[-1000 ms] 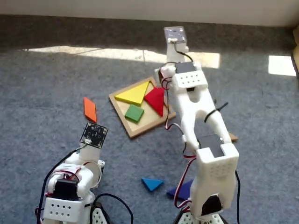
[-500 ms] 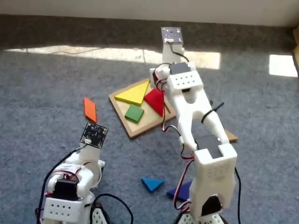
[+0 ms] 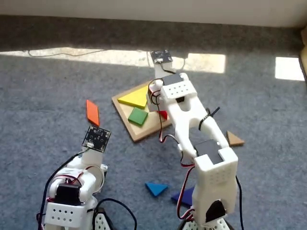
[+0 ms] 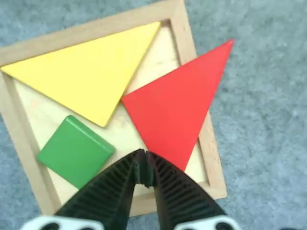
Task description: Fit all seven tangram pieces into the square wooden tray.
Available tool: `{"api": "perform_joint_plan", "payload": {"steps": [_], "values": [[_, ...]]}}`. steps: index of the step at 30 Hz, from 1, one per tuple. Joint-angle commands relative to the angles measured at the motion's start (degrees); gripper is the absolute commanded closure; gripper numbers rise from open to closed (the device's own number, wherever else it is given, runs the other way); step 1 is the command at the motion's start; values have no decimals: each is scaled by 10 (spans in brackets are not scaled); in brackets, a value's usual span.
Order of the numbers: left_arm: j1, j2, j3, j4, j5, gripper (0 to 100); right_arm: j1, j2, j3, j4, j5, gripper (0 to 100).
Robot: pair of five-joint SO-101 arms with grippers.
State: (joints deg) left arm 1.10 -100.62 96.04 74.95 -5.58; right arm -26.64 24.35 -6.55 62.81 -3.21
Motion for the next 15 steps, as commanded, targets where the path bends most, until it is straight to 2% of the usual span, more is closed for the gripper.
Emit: {"api": "perform_joint_plan", "payload": {"steps": [1, 10, 15], "values": [[7, -12, 12, -1, 5, 994, -12, -28, -3, 7, 7, 995], [7, -12, 12, -1, 5, 994, -2, -24, 39, 3, 10, 995], [7, -12, 12, -1, 5, 994, 32, -24, 43, 4, 81, 995]]}}
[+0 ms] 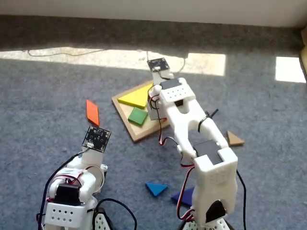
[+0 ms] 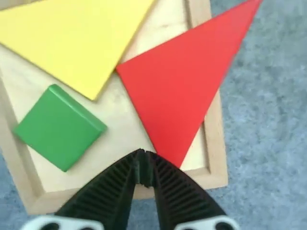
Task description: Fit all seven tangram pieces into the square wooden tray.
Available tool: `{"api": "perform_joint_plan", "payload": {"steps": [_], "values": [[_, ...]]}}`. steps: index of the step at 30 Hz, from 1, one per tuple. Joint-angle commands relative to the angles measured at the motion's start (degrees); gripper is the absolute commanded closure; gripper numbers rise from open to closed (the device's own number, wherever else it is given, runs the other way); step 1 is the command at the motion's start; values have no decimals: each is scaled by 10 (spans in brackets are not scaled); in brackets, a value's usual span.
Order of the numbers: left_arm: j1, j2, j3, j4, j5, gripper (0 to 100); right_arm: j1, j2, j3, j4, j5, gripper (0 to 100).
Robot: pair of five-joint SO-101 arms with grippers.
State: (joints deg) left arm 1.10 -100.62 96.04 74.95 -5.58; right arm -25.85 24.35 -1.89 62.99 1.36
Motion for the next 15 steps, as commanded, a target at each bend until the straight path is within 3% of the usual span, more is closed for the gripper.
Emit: {"api": "perform_joint_plan", "payload": {"steps": [1, 10, 15], "values": [[7, -12, 12, -1, 5, 994, 30, -24, -4, 2, 41, 995], [7, -12, 12, -1, 5, 994, 74, -29, -8, 7, 46, 995], [7, -12, 12, -1, 5, 994, 74, -44, -26, 73, 46, 995]]}}
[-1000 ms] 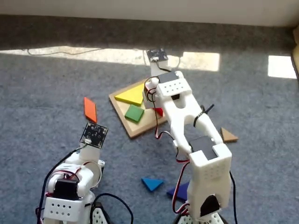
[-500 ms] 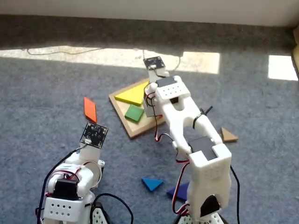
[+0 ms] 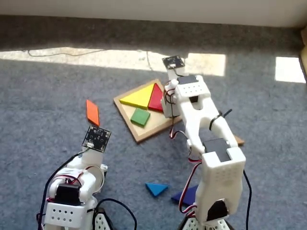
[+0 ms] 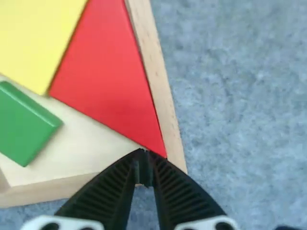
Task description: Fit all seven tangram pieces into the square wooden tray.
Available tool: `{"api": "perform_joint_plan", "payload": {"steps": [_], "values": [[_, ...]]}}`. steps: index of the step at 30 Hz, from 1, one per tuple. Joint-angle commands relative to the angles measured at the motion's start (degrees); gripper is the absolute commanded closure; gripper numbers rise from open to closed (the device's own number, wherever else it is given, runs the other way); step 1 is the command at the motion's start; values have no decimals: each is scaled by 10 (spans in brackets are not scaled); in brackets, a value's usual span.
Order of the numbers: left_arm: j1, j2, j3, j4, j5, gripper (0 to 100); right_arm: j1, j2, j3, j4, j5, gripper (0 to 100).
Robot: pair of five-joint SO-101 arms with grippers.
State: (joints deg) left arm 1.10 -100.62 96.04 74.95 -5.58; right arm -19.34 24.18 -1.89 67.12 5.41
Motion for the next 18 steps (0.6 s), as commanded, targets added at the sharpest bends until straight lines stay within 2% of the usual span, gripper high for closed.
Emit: {"api": "perform_joint_plan", "payload": {"steps": [1, 7, 13, 18], "values": [[7, -12, 12, -1, 5, 994, 9, -55, -35, 34, 4, 995], [7, -12, 12, -1, 5, 994, 7, -138, -8, 32, 3, 995], [7, -12, 12, -1, 5, 994, -33, -217, 58, 30, 3, 995], [7, -12, 12, -1, 5, 994, -65, -226, 147, -58, 6, 995]]}}
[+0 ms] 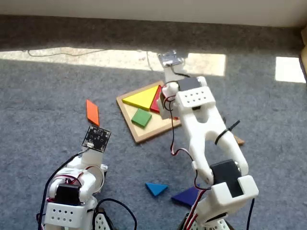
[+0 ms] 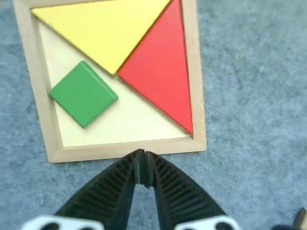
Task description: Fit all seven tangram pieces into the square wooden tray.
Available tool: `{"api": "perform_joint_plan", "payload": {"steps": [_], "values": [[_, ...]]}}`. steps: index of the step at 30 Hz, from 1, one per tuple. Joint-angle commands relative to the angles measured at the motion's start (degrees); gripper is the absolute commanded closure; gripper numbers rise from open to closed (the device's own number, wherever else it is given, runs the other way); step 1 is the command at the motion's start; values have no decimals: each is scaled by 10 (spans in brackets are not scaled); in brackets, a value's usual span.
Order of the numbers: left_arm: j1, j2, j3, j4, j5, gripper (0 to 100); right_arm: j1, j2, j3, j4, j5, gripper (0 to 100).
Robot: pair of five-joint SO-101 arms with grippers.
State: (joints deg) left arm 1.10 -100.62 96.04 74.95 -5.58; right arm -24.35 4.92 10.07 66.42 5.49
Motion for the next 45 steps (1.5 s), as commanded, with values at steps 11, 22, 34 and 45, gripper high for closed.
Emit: {"api": "perform_joint_plan", "payload": {"steps": [11, 22, 34, 45], "values": [[7, -12, 12, -1, 5, 994, -15, -56, 80, -17, 5, 995], [7, -12, 12, -1, 5, 994, -93, -270, 214, 70, 50, 995], [7, -12, 12, -1, 5, 994, -197, -343, 387, 51, 107, 833], [7, -12, 12, -1, 5, 994, -320, -337, 495, -44, 77, 771]]}}
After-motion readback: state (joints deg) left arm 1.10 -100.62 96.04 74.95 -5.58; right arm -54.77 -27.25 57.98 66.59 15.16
